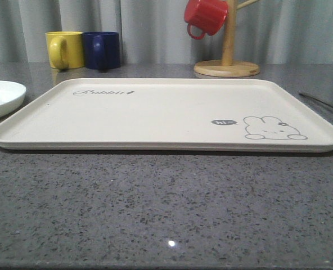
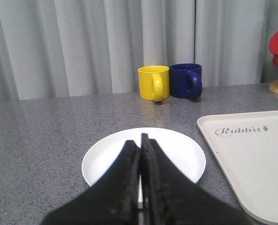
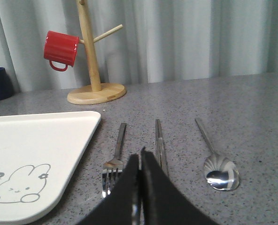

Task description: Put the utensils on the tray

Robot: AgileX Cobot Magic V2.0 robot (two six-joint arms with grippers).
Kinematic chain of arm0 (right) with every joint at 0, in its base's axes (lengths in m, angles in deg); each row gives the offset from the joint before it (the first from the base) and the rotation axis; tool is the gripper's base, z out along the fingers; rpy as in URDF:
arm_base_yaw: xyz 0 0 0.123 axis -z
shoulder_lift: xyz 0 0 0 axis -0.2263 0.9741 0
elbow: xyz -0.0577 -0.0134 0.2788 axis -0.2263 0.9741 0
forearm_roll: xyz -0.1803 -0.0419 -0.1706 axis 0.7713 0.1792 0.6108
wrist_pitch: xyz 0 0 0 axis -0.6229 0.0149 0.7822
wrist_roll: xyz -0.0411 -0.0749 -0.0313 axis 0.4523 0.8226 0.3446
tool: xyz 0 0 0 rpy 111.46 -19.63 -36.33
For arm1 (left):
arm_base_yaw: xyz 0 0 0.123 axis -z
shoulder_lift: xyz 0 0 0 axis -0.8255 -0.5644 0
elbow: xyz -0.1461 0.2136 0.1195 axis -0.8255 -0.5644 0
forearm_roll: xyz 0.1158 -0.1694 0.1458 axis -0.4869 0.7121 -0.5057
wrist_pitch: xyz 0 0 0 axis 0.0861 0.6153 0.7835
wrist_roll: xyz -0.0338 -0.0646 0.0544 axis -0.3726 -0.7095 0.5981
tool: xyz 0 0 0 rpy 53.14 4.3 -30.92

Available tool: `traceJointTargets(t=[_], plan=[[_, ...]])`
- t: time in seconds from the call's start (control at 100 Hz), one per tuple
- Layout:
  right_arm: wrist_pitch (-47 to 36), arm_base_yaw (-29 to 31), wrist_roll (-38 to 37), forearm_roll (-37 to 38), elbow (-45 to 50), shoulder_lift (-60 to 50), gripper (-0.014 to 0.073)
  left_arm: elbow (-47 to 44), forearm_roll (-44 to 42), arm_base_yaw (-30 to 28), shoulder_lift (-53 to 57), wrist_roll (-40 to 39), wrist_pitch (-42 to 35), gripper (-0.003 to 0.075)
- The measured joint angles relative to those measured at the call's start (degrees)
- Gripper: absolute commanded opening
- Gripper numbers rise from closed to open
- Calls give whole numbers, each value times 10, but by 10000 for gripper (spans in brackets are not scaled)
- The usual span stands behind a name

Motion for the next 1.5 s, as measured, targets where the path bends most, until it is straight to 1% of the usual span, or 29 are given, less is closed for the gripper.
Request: traceJointTargets(t=[0.06, 0.28, 0.36, 0.48, 0.61, 0.82, 0.9, 0.94, 0.99, 1.0, 1.01, 1.03, 1.05, 1.07, 1.08, 1.12, 1.14, 1.15, 1.18, 1.23, 1.28, 1.5], plan=[[0, 0, 0, 0, 0, 0, -68, 46, 0, 0, -38, 0, 34, -17], [0, 0, 0, 0, 0, 0, -68, 213, 0, 0, -199, 0, 199, -17], [0, 0, 0, 0, 0, 0, -68, 266, 0, 0, -254, 0, 237, -17], [0, 0, 0, 0, 0, 0, -68, 320, 0, 0, -324, 0, 278, -17], [0, 0, 0, 0, 0, 0, -68, 343, 0, 0, -368, 0, 292, -17], [0, 0, 0, 0, 0, 0, -68, 343, 1, 0, -408, 0, 304, -17], [0, 0, 0, 0, 0, 0, -68, 343, 1, 0, -417, 0, 313, -6], [0, 0, 0, 0, 0, 0, -68, 343, 1, 0, -419, 0, 321, 15], [0, 0, 0, 0, 0, 0, -68, 343, 1, 0, -423, 0, 328, 63], [0, 0, 0, 0, 0, 0, -68, 343, 1, 0, -423, 0, 329, 91], [0, 0, 0, 0, 0, 0, -68, 343, 1, 0, -423, 0, 330, 91], [0, 0, 0, 0, 0, 0, -68, 343, 1, 0, -425, 0, 332, 135], [0, 0, 0, 0, 0, 0, -68, 343, 1, 0, -426, 0, 333, 160], [0, 0, 0, 0, 0, 0, -68, 343, 1, 0, -427, 0, 335, 213], [0, 0, 0, 0, 0, 0, -68, 343, 1, 0, -427, 0, 335, 213], [0, 0, 0, 0, 0, 0, -68, 343, 1, 0, -427, 0, 339, 300], [0, 0, 0, 0, 0, 0, -68, 343, 1, 0, -427, 0, 340, 356], [0, 0, 0, 0, 0, 0, -68, 343, 1, 0, -427, 0, 341, 356], [0, 0, 0, 0, 0, 0, -68, 343, 1, 0, -427, 0, 342, 417], [0, 0, 0, 0, 0, 0, -68, 343, 1, 0, -427, 0, 344, 475], [0, 0, 0, 0, 0, 0, -68, 343, 1, 0, -427, 0, 345, 498], [0, 0, 0, 0, 0, 0, -68, 345, 1, -1, -435, -7, 351, 497]])
